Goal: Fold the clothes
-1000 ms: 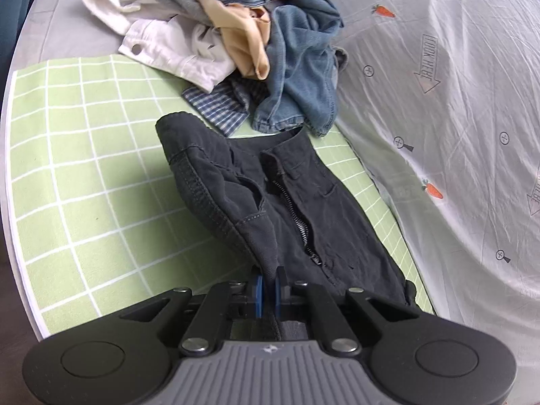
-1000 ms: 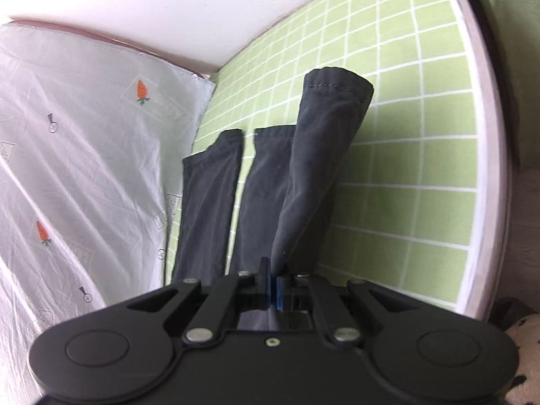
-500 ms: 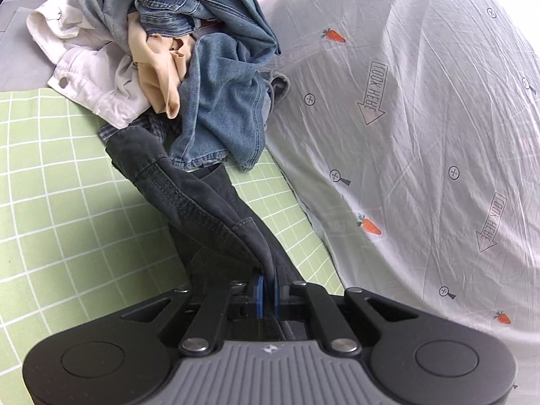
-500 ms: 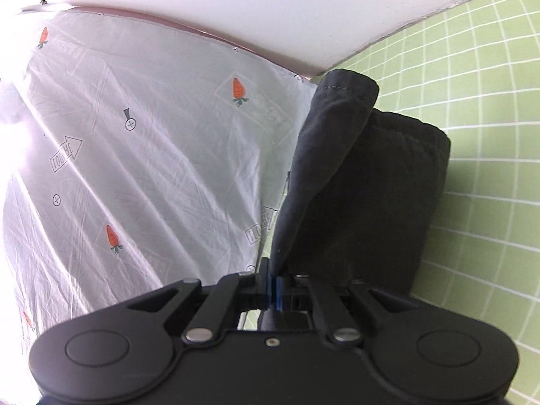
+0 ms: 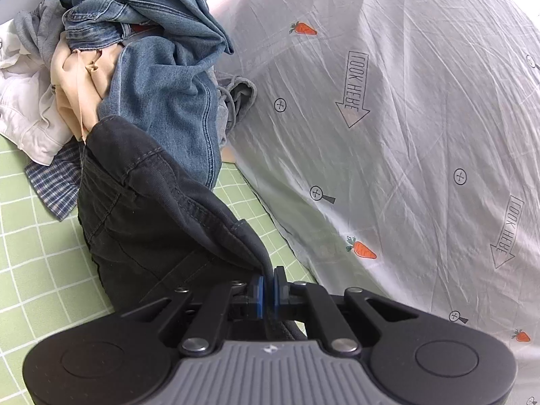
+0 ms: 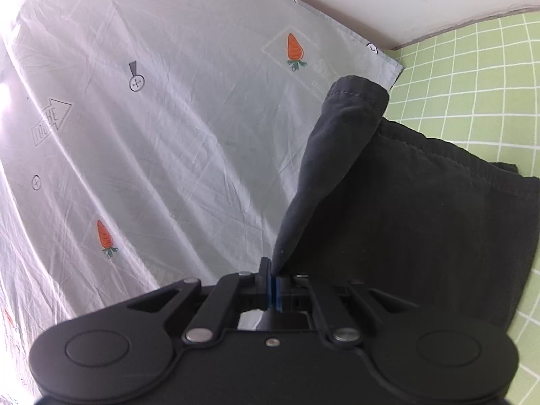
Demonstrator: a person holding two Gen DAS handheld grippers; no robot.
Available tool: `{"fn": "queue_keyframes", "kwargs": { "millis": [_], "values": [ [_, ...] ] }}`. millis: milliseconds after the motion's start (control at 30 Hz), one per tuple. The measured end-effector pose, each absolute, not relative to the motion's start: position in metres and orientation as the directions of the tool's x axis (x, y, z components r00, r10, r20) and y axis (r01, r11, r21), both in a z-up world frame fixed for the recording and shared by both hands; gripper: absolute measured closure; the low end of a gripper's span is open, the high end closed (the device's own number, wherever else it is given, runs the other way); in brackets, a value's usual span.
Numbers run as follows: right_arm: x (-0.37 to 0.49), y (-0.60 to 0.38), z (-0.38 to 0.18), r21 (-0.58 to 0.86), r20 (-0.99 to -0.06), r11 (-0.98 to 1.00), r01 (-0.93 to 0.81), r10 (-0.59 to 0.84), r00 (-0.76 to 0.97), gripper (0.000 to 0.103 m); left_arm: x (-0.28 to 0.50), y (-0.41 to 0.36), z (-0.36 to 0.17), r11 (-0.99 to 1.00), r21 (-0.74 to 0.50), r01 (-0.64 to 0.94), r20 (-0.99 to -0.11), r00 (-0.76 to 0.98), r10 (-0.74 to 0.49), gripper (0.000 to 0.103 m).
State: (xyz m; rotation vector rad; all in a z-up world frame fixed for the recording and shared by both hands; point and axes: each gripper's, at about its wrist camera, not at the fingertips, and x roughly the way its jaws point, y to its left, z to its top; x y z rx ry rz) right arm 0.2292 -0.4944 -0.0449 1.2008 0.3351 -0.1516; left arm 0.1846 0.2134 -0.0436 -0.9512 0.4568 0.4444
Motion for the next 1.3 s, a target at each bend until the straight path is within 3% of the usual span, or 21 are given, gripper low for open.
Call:
{"fn": "queue_keyframes", "kwargs": {
  "millis": [500, 600, 633, 667, 733, 767, 833, 867, 900, 1133, 1300],
  "values": [
    [0.374, -0.495, -0.129, 0.728, -0.628, 0.429, 0.534, 0.106, 0.771, 0.097, 0.333, 0.229, -0.128, 0.657, -0.411, -0.632, -0.752, 0.642, 0.148, 0.091],
    [0.389, -0.495, -0.133, 0.69, -0.661, 0.481, 0.54, 0.116, 0.741, 0.088, 0.345, 0.236, -0.145, 0.665, -0.396, -0.633, -0.778, 0.616, 0.123, 0.088],
    [0.391, -0.495, -0.131, 0.687, -0.657, 0.501, 0.526, 0.118, 0.745, 0.074, 0.345, 0.238, -0.149, 0.66, -0.4, -0.635, -0.783, 0.611, 0.114, 0.088],
    [0.393, -0.494, -0.128, 0.683, -0.652, 0.52, 0.513, 0.118, 0.749, 0.044, 0.344, 0.24, -0.151, 0.654, -0.409, -0.636, -0.783, 0.613, 0.106, 0.087],
    [0.394, -0.494, -0.119, 0.672, -0.639, 0.554, 0.491, 0.098, 0.763, 0.005, 0.342, 0.241, -0.152, 0.645, -0.424, -0.636, -0.779, 0.619, 0.098, 0.086],
    [0.393, -0.491, -0.112, 0.66, -0.628, 0.58, 0.477, 0.08, 0.774, 0.0, 0.34, 0.241, -0.15, 0.643, -0.427, -0.635, -0.776, 0.623, 0.099, 0.082],
    [0.389, -0.487, -0.1, 0.625, -0.612, 0.644, 0.44, 0.056, 0.789, 0.0, 0.337, 0.236, -0.141, 0.659, -0.416, -0.626, -0.767, 0.631, 0.115, 0.063],
    [0.388, -0.485, -0.094, 0.603, -0.605, 0.677, 0.423, 0.043, 0.795, 0.0, 0.334, 0.232, -0.135, 0.677, -0.402, -0.616, -0.757, 0.64, 0.132, 0.044],
    [0.387, -0.48, -0.088, 0.561, -0.608, 0.718, 0.413, 0.018, 0.794, 0.0, 0.329, 0.228, -0.127, 0.7, -0.385, -0.601, -0.743, 0.652, 0.151, 0.031],
    [0.373, -0.425, -0.086, 0.048, -0.685, 0.967, 0.251, -0.151, 0.713, 0.0, 0.309, 0.181, -0.096, 0.86, -0.228, -0.457, -0.725, 0.669, 0.164, 0.015],
    [0.382, -0.392, -0.109, -0.062, -0.731, 0.996, 0.064, -0.09, 0.676, 0.0, 0.324, 0.113, -0.12, 0.986, -0.053, -0.161, -0.793, 0.607, 0.057, 0.015]
  ]
}}
